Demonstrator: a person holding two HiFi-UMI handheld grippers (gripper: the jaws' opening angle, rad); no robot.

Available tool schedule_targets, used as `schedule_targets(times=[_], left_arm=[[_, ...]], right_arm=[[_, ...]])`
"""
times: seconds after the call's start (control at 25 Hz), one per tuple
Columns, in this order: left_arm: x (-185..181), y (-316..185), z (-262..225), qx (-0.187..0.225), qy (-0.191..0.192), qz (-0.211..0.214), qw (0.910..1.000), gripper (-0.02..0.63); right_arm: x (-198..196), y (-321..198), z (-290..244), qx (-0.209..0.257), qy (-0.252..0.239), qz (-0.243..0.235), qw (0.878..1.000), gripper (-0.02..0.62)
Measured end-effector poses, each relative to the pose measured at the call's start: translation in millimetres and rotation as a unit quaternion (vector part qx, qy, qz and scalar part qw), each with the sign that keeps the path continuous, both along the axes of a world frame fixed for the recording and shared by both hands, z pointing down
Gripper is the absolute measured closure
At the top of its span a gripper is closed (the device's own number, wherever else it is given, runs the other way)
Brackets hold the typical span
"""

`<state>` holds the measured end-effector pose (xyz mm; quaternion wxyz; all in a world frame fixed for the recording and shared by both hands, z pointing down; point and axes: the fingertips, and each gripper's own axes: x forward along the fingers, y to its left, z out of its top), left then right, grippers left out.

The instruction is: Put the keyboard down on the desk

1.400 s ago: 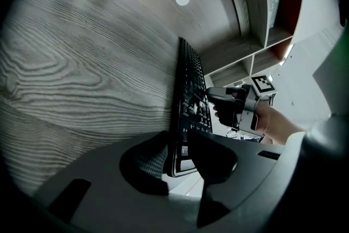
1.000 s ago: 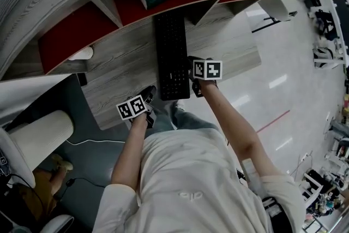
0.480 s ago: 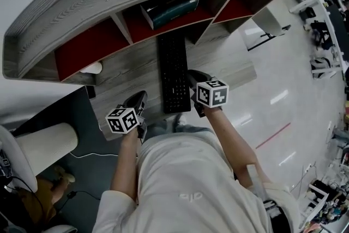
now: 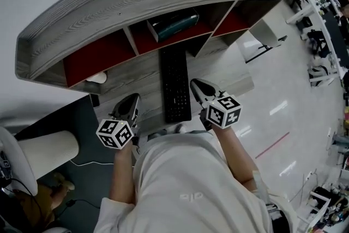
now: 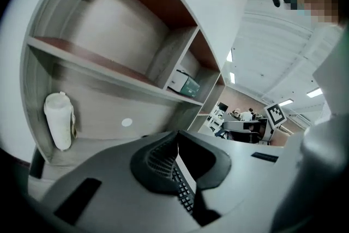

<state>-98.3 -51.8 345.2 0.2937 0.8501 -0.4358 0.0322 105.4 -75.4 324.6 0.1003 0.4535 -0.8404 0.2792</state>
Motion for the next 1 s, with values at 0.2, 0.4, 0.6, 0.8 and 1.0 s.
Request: schedule_targets(times=[0.2,0.4,0.6,0.8,1.0], left_arm=[[8.3,6.9,-38.1,0.057,-0.011,0.027,0.9979,0.588],[20.7,14.8,-62.0,0.099,-0.017,0.049,0.9938,0.587],[29.2,21.5,-72.6,0.126,-0.025,0.067,0.9895,0.584],[27.9,23.8,-73.9,0.128,-0.006,0.063,0.9898,0.57],[29.2,22.7,-72.4,0.128,-0.008,0.068,0.9894,0.546]], right_arm=[[4.4,14.4,-32.5,0.053,0.005,-0.007,0.999,0.554],[8.4,27.3,-51.0,0.082,-0.002,-0.003,0.997,0.553],[0.7,40.0,-60.1,0.105,0.001,-0.017,0.994,0.552],[-6.7,46.5,-55.2,0.109,0.006,-0.028,0.994,0.552],[-11.4,46.7,-55.2,0.108,0.001,-0.028,0.994,0.552]])
